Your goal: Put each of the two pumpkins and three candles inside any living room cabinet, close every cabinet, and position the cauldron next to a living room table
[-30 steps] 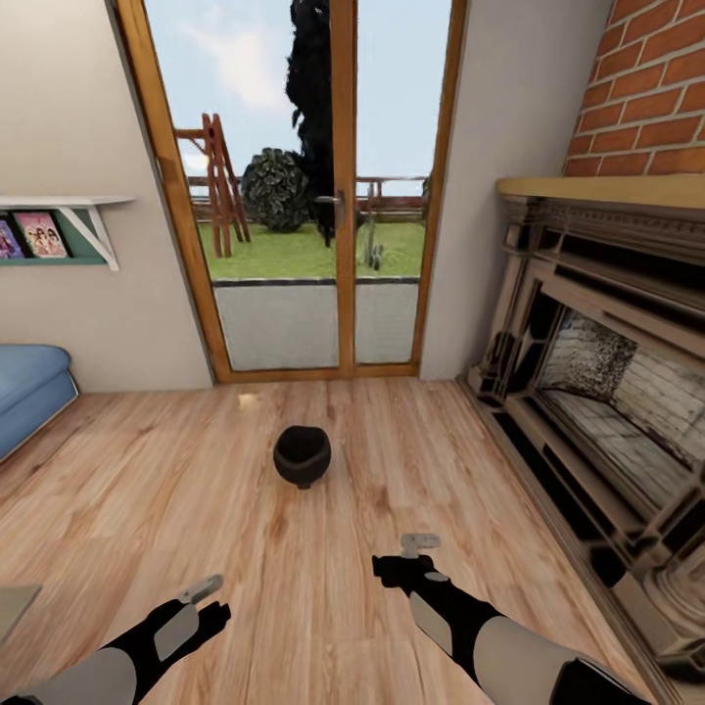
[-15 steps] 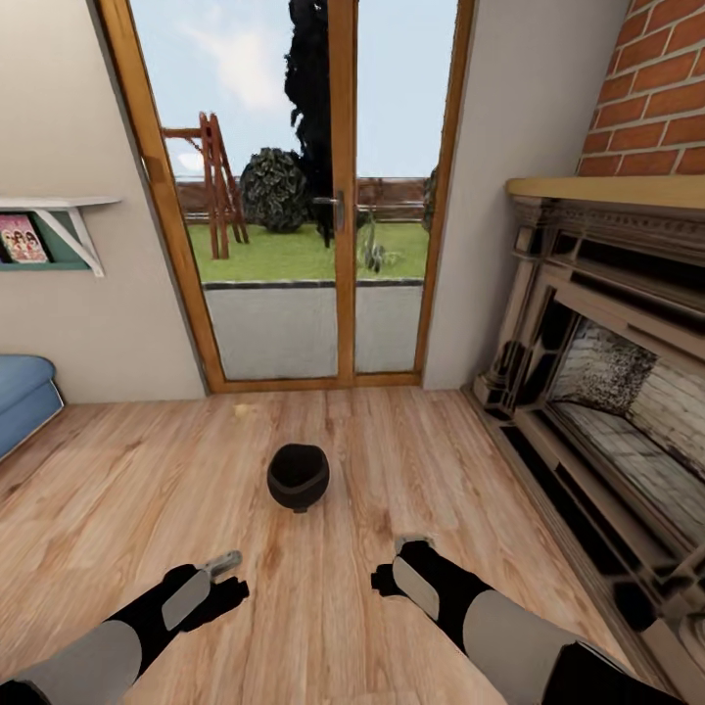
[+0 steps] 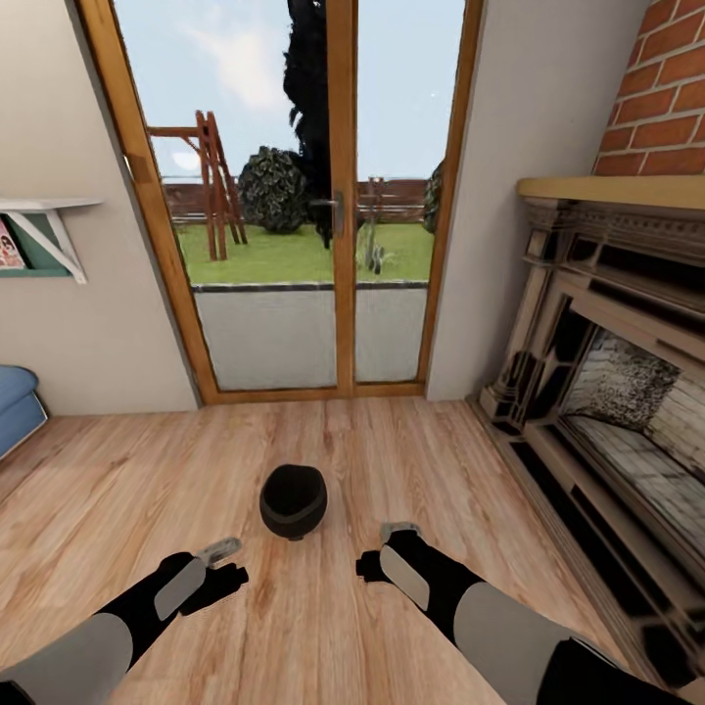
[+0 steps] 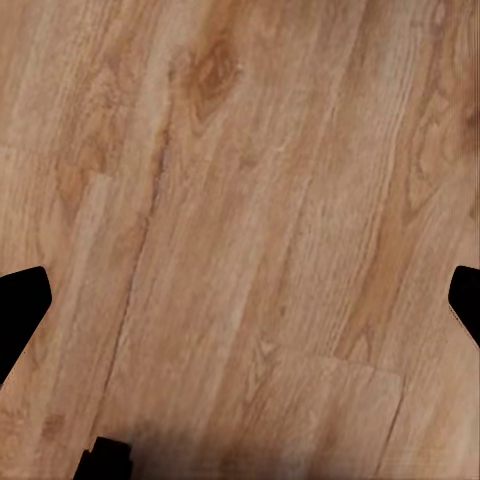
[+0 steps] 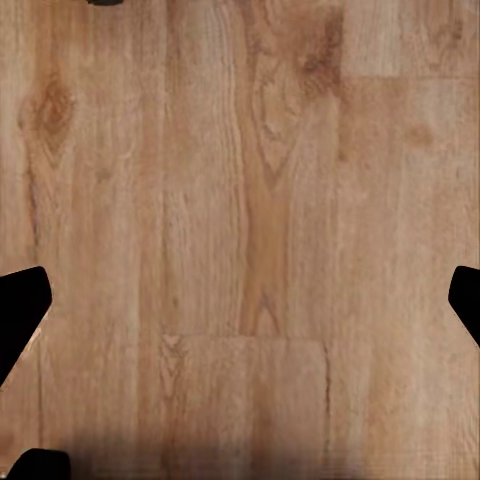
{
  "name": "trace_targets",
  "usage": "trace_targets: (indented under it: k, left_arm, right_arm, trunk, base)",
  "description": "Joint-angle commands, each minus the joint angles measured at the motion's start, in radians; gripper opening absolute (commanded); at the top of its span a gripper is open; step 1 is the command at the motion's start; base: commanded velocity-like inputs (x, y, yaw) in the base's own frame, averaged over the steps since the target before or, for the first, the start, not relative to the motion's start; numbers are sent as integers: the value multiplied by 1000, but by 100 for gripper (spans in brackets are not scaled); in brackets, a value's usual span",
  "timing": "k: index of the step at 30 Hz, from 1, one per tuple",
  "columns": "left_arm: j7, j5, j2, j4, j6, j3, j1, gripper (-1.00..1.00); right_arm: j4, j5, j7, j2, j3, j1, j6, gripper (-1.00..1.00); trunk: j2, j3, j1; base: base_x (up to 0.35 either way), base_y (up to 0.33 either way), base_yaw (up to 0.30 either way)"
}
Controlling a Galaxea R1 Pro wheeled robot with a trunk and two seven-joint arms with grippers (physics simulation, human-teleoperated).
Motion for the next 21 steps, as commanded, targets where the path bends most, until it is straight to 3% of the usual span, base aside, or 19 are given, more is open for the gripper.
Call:
trace_targets:
  k: [1,14,21]
  left_arm:
    - [9,10,2,-3,1,-8,0,100]
    - [9,9,10,-18,2,-10,-1,100]
    - [8,11,37,-31,47,-8,-1,100]
  right_arm:
    - [-9,-9,-9,1,8,-1,1,100]
    - [-25,-15,-12,-4,7,-1,1,100]
    - [-69,-16,-7,-5,7,-1,0,100]
  trunk:
    - [-1,-1,1]
    - [-1,-1,1]
    - [-1,-1,1]
  base:
    - [346,0,0]
    - [346,1,0]
    - [304,141,0]
